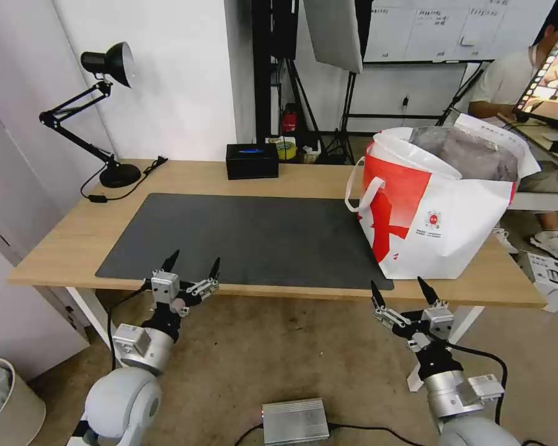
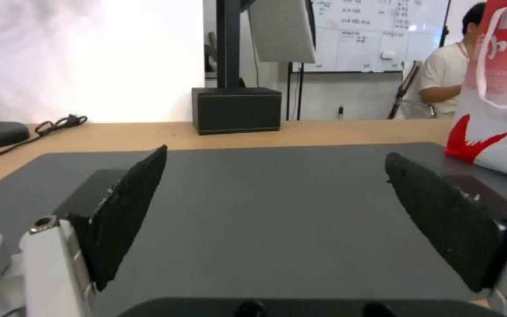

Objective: Pick up the trash from the table and place it into the takeout bag.

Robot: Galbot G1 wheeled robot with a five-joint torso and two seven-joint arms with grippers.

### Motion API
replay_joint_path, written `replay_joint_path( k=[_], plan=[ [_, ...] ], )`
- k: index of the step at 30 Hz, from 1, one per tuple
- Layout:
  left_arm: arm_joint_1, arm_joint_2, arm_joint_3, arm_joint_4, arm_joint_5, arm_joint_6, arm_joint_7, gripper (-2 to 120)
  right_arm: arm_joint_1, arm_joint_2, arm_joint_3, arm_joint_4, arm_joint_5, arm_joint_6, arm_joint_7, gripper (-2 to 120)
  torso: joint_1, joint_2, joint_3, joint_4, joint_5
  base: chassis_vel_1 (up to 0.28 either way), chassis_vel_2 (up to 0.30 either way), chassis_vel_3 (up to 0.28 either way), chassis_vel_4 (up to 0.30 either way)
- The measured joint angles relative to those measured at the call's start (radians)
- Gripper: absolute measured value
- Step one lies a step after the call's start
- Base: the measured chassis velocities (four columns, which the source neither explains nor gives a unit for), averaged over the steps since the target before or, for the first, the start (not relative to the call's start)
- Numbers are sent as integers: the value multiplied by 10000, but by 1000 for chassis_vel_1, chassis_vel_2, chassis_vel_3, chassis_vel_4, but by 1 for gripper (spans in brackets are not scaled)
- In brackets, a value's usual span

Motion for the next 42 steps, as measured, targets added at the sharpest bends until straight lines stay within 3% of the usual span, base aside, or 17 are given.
replay_joint_path(
  k=[15, 42],
  plan=[
    [351, 39, -204, 252, 6, -527, 343, 100, 0, 0, 0, 0, 0, 0, 0, 100, 0, 0, 0, 0, 0, 0, 0, 0, 0],
    [350, 113, -266, 276, 100, -514, 440, 100, 0, 0, 0, 0, 0, 0, 0, 100, 0, 0, 0, 0, 0, 0, 0, 0, 0]
  ],
)
